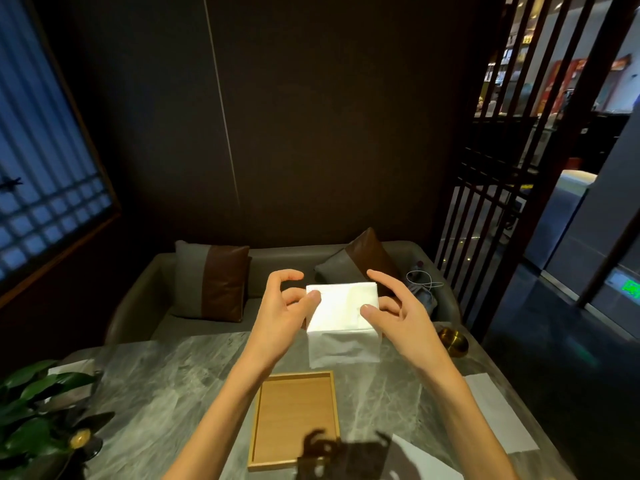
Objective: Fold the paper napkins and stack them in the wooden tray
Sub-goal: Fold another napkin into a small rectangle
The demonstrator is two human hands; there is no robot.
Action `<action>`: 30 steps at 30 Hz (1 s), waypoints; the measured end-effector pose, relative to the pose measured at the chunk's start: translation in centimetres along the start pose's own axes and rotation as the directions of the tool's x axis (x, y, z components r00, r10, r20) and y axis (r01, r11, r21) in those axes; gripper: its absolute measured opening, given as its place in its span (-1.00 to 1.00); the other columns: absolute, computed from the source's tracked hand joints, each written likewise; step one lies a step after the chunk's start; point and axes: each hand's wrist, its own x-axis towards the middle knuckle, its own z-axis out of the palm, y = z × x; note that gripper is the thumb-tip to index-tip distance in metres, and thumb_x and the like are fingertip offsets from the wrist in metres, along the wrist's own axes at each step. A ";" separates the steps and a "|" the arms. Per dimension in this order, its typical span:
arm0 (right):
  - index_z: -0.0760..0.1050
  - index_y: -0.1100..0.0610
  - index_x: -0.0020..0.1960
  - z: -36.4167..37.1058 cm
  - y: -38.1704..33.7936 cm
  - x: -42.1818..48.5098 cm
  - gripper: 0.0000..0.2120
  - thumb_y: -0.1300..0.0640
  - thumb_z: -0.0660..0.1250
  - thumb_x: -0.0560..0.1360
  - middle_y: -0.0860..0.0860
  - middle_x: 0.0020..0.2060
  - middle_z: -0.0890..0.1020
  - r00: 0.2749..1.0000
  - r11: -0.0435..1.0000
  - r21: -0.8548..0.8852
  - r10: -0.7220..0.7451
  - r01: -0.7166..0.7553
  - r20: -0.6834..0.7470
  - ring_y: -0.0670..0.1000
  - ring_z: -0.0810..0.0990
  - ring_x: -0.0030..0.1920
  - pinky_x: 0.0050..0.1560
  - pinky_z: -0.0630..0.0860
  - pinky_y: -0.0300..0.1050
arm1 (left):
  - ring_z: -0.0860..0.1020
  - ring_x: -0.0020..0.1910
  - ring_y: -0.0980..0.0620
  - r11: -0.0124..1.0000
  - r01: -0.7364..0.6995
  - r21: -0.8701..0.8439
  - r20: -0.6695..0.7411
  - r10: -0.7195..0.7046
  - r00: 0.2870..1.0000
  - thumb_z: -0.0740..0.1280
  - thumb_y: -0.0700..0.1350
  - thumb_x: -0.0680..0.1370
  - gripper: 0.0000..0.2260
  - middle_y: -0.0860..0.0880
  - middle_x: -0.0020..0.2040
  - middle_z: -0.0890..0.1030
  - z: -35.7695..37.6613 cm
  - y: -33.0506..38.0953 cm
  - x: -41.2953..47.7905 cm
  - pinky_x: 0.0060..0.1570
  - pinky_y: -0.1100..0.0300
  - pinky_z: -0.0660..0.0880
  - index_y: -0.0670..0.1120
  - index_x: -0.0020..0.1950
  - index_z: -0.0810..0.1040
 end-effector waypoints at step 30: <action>0.65 -0.06 0.05 -0.9 0.3 1.1 -0.88 0.01 0.34 0.58 -0.21 -0.33 0.64 0.989 0.936 -0.352 -0.050 -0.001 -0.136 -0.26 0.55 -0.30 -0.30 0.43 -0.43 | 0.62 -0.03 0.09 0.957 -0.198 0.213 0.085 0.184 0.979 0.31 -0.14 0.65 -0.94 0.04 -0.04 0.64 0.5 -0.7 0.0 -0.02 0.16 0.57 -0.02 0.04 0.57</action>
